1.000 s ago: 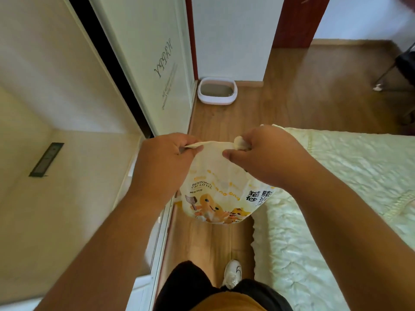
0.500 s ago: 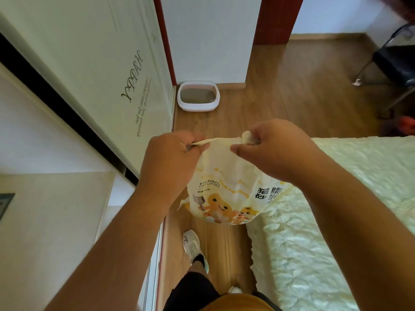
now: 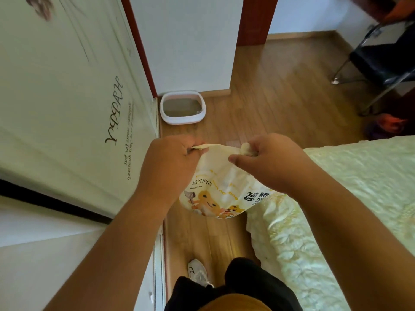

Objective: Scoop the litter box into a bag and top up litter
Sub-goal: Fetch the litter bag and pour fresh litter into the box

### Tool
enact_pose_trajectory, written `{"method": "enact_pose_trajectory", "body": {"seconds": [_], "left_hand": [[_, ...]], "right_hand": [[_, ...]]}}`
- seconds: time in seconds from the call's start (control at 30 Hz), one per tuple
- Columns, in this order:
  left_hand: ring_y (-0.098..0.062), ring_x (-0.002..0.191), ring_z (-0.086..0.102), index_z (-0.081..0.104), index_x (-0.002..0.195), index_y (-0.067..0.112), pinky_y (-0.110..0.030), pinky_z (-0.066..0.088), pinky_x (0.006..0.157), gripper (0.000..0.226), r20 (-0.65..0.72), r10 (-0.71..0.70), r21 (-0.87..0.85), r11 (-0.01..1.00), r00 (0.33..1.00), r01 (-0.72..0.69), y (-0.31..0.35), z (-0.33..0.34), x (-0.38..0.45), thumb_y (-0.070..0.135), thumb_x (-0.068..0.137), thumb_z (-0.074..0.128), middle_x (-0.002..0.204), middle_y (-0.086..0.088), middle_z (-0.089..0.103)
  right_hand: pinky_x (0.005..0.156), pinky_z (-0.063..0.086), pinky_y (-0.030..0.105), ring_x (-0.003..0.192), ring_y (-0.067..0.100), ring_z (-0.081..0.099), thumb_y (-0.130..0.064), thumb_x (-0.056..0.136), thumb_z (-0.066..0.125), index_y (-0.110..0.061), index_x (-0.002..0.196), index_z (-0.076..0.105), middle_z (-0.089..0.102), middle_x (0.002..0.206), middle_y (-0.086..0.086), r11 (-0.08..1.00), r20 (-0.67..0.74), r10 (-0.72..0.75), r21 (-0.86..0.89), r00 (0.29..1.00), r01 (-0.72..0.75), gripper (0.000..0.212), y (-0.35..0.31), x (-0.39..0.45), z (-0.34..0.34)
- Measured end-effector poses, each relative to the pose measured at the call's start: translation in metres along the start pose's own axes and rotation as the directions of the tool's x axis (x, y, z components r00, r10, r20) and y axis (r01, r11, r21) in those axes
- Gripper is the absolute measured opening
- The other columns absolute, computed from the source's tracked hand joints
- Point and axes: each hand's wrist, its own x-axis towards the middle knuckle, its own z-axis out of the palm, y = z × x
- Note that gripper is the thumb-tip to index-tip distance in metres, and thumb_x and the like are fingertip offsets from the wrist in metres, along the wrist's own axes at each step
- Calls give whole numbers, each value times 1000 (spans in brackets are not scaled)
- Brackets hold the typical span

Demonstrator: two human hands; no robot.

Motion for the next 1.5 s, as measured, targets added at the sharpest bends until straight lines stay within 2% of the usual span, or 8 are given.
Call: {"method": "enact_pose_trajectory", "body": {"seconds": [0.27, 0.43, 0.6, 0.73, 0.87, 1.1, 1.3, 1.5], "left_hand": [[0, 85, 67, 79, 110, 28, -9, 50, 78, 19, -42, -25, 29, 999, 999, 26, -22, -15, 89, 32, 94, 70, 95, 15, 76], [8, 80, 65, 80, 106, 31, 0, 43, 66, 16, -59, -121, 26, 992, 991, 123, -38, -6, 154, 30, 93, 72, 78, 28, 65], [15, 77, 59, 80, 109, 30, 3, 40, 66, 18, -79, -155, 60, 985, 985, 160, -51, 8, 228, 30, 93, 73, 76, 30, 61], [9, 78, 63, 80, 108, 31, -3, 44, 65, 17, -107, -204, 46, 977, 973, 210, -60, 20, 278, 32, 93, 72, 76, 27, 63], [2, 81, 66, 80, 107, 31, -20, 54, 73, 16, -58, -254, 32, 966, 965, 256, -71, 26, 324, 31, 94, 71, 79, 23, 67], [-6, 86, 69, 80, 108, 31, -31, 60, 79, 17, 26, -267, -31, 963, 963, 268, -105, 43, 429, 27, 94, 69, 96, 12, 76], [-7, 87, 69, 80, 108, 30, -37, 62, 76, 18, 129, -206, -39, 976, 970, 213, -138, 51, 525, 26, 95, 68, 92, 15, 72], [-10, 88, 70, 79, 110, 32, -39, 61, 77, 20, 213, -164, 8, 986, 963, 167, -154, 63, 598, 29, 94, 69, 99, 10, 77]], "right_hand": [[55, 45, 32, 58, 17, 57, -47, 93, 67, -10, 88, 70, 74, 80, 9, 998, 21, -52, 37, 998, 52, 37, -28, 102, -7], [56, 44, 31, 68, 24, 66, -48, 93, 66, -11, 84, 69, 74, 81, 8, 995, 57, -100, 8, 993, 99, 38, -34, 175, -16], [56, 44, 27, 78, 22, 69, -51, 93, 63, -14, 88, 69, 75, 86, 6, 989, 134, -132, -49, 982, 139, 38, -38, 258, -35], [54, 40, 25, 73, 16, 66, -52, 94, 62, -18, 88, 68, 72, 84, 2, 980, 204, -148, -97, 968, 171, 36, -44, 319, -47], [53, 36, 25, 69, 10, 57, -53, 94, 61, -18, 94, 67, 66, 81, 0, 973, 240, -122, -164, 963, 164, 36, -49, 373, -53], [58, 40, 27, 77, 12, 59, -51, 93, 63, -17, 98, 68, 65, 87, -2, 978, 211, -30, -196, 977, 72, 35, -56, 482, -61], [51, 45, 25, 68, 12, 65, -46, 93, 66, -21, 93, 67, 68, 83, -3, 989, 163, 84, -134, 983, -63, 25, -69, 559, -64], [70, 53, 32, 80, 16, 66, -44, 91, 68, -13, 104, 70, 72, 93, 3, 983, 155, 182, -52, 971, -176, 34, -65, 615, -63]]}}
